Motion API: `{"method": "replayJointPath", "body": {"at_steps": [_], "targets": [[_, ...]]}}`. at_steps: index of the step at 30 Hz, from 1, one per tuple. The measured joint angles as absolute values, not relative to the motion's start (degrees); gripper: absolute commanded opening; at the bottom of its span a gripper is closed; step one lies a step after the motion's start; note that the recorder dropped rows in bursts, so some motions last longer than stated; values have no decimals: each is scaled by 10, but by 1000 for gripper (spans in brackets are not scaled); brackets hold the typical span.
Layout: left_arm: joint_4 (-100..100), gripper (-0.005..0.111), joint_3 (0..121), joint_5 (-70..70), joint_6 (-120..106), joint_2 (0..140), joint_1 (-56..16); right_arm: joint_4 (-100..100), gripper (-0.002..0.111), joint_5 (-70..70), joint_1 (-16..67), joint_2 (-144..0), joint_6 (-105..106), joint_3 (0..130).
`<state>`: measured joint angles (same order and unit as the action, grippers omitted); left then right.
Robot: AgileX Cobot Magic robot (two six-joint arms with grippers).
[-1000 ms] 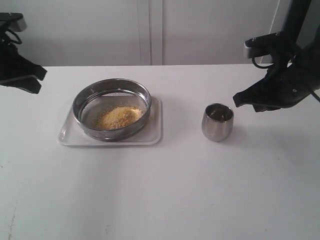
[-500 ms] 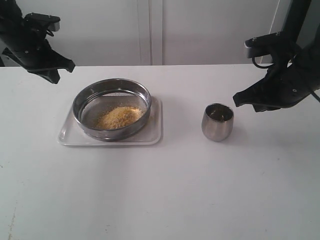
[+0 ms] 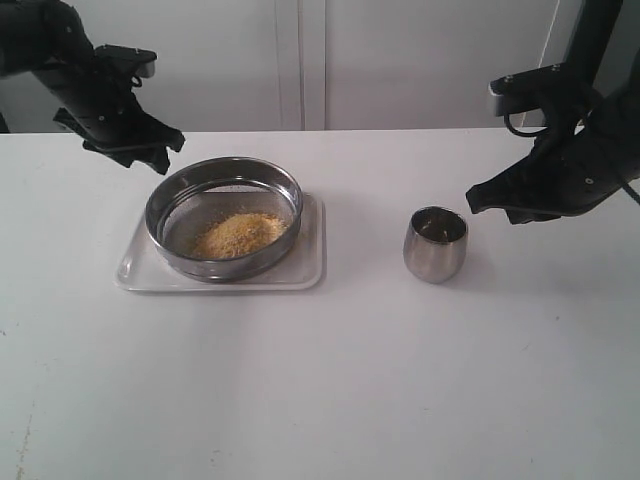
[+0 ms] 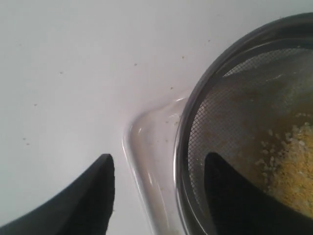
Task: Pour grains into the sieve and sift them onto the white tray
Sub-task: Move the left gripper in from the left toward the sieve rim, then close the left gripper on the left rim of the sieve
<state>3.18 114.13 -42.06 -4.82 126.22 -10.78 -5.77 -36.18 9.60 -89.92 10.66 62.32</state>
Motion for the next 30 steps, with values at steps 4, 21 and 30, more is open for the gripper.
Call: {"method": "replayJointPath", "body": {"at_steps": [4, 21, 30], "targets": [[32, 55, 1144, -419, -48, 1282, -112, -58, 0, -362, 96, -899, 107, 623], [0, 37, 1144, -360, -7, 1337, -130, -58, 0, -362, 96, -899, 107, 623], [0, 36, 1148, -351, -6, 1343, -130, -58, 0, -362, 96, -899, 107, 623]]}}
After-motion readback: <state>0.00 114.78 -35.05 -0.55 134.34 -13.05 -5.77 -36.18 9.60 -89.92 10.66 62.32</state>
